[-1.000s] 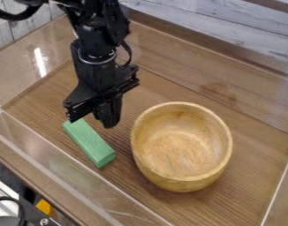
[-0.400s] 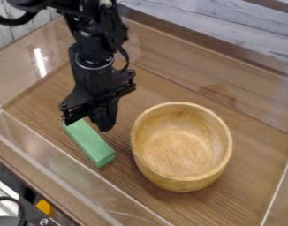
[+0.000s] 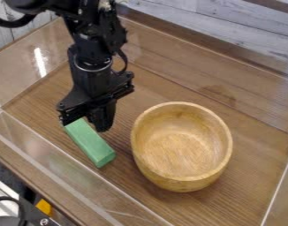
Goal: Remove the green block from inside the brown bowl and put it on the table
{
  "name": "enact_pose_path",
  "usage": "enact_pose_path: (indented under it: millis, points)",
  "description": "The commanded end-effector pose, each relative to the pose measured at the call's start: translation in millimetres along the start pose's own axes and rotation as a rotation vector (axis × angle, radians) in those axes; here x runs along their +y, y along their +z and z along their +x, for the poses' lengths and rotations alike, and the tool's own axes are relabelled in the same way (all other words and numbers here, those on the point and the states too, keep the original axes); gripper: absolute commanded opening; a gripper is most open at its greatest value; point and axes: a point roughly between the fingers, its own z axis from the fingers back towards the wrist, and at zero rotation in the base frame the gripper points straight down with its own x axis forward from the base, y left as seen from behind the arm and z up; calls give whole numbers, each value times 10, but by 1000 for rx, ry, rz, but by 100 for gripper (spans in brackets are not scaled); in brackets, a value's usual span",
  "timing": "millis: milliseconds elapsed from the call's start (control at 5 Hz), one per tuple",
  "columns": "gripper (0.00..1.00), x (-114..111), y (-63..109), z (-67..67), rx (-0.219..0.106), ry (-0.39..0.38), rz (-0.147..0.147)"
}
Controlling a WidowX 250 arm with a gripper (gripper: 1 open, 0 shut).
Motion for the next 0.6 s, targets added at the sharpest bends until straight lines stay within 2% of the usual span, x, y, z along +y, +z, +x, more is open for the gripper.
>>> enact_pose_path:
  millis: [0,400]
  points:
    - [0,-28,41,28,-29,-29,-18]
    - [0,-3,-34,49,-48,-80,-2]
